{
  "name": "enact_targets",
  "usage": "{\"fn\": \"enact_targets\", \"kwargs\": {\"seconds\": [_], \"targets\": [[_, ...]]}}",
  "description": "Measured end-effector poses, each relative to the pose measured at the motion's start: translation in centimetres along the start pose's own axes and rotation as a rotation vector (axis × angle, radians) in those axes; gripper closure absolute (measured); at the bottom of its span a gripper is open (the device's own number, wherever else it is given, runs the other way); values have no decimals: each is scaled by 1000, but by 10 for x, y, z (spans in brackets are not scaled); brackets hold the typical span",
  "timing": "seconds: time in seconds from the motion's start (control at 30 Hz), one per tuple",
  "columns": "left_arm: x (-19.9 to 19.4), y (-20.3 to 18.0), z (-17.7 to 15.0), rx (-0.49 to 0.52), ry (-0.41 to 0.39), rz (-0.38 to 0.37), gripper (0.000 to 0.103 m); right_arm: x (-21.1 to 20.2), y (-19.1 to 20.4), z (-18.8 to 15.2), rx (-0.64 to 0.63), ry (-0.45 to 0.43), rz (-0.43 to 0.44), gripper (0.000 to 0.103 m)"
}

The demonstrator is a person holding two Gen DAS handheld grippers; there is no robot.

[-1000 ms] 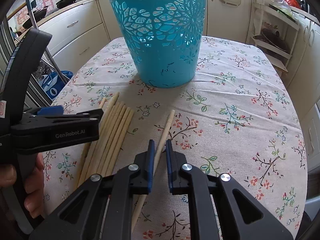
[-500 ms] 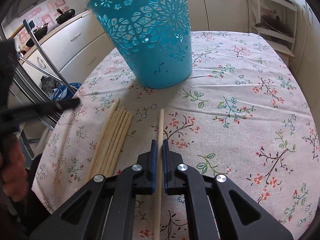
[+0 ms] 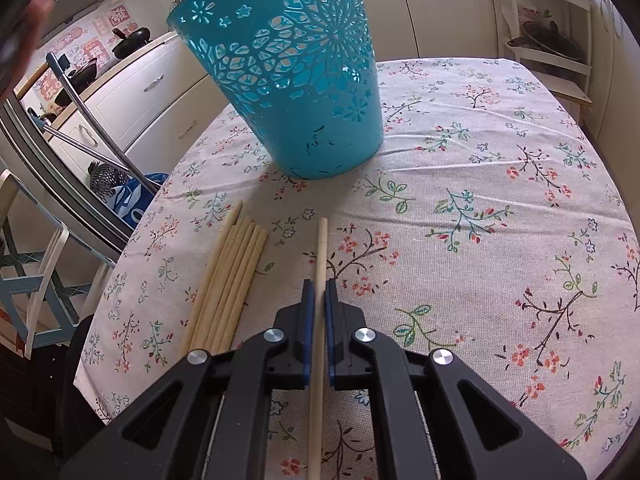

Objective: Organize utensils
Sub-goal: 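Drop the chopstick from the left tool into the teal basket while the right tool holds its stick, then raise the chopstick with the right tool over the teal basket and release it inside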

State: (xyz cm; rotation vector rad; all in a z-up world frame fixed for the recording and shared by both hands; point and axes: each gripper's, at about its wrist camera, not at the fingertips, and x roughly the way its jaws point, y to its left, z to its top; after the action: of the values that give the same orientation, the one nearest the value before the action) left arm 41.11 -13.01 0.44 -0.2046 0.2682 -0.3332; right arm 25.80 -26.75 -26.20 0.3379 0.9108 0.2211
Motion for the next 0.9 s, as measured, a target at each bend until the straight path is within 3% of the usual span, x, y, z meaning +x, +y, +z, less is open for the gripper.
{"fn": "enact_targets", "kwargs": {"seconds": [0.1,0.27,0.5,0.57,0.63,0.77,0.87,0.9], "targets": [[27,-11,-7,23,-5,51,98,0,1,0,5,2,6,98],[69,-2,-33,52,109,94,98,-1,0,1,10,5,12,98],[57,10,-88,109,240,88,95,-1,0,2,13,5,14,98],[39,17,-95,111,256,100,79,-1,-2,2,18,7,27,96],[13,30,-98,103,242,127,45,-2,-4,2,26,10,37,96],[-35,60,-104,80,203,182,28,-6,-3,0,7,24,16,95],[-55,87,-127,66,236,227,22,-9,7,2,-36,39,-23,73],[-57,96,-136,59,264,235,22,-9,11,3,-61,44,-54,70]]}}
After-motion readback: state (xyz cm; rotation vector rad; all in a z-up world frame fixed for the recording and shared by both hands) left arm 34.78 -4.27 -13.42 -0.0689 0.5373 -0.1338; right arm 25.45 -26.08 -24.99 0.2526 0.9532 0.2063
